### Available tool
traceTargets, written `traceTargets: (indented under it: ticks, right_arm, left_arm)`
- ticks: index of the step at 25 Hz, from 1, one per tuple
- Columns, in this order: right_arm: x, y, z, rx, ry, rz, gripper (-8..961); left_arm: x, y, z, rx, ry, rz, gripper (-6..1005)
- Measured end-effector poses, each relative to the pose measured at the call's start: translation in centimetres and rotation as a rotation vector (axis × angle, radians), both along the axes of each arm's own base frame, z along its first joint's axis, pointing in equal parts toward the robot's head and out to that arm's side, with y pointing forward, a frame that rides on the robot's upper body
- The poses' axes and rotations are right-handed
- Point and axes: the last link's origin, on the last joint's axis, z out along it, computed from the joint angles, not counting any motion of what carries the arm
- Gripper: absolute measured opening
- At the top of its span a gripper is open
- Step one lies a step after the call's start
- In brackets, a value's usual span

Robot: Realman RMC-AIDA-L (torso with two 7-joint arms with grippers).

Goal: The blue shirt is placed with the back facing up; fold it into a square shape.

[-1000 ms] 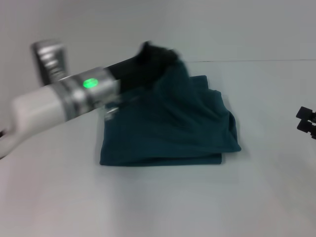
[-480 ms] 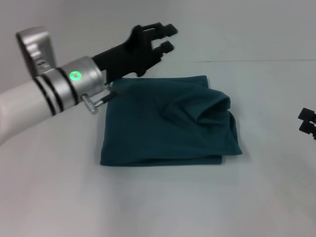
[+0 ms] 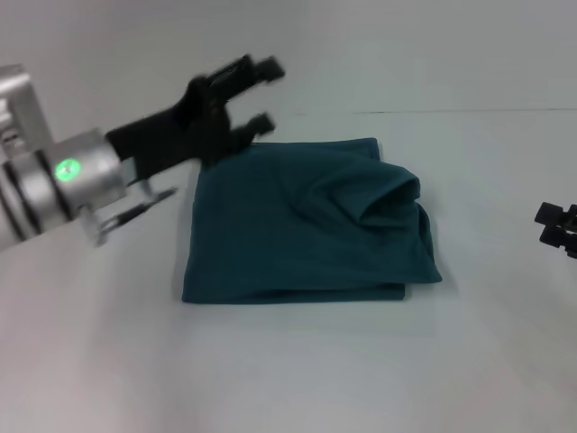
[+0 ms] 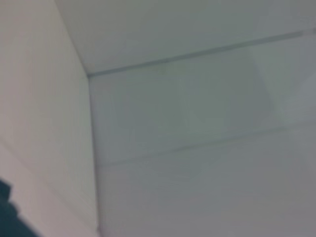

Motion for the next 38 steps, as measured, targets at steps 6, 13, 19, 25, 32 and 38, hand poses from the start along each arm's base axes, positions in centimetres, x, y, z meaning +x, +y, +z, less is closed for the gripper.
traceTargets:
  ticks: [6, 13, 19, 25, 32, 38]
  right_arm:
    - [-0.8, 1.9, 0.0, -0.066, -0.093, 0.036, 640]
    - [-4.4, 6.6, 0.0, -0.145, -0.179, 0.050, 641]
    - [-8.3, 10.3, -0.9, -0.219, -0.214, 0.018, 640]
    - [-10.9, 11.8, -1.9, -0.280, -0.144, -0.065, 640]
    - [-10.7, 11.6, -2.1, -0.321, -0.067, -0.174, 641]
    - [-10.7, 11.3, -2.9, -0.319, -0.183, -0.057, 640]
  left_arm:
    - [-3.6, -3.4, 1.6, -0.007, 0.142, -0.115, 876]
    - [-6.6, -6.2, 2.8, 0.031, 0.258, -0.172, 938]
    - [-8.0, -7.2, 3.3, 0.065, 0.280, -0.146, 938]
    - [-8.3, -7.2, 4.3, 0.126, 0.246, -0.125, 938]
    - [-8.2, -6.8, 5.2, 0.185, 0.207, -0.103, 937]
    - [-8.0, -6.8, 5.2, 0.202, 0.184, -0.100, 937]
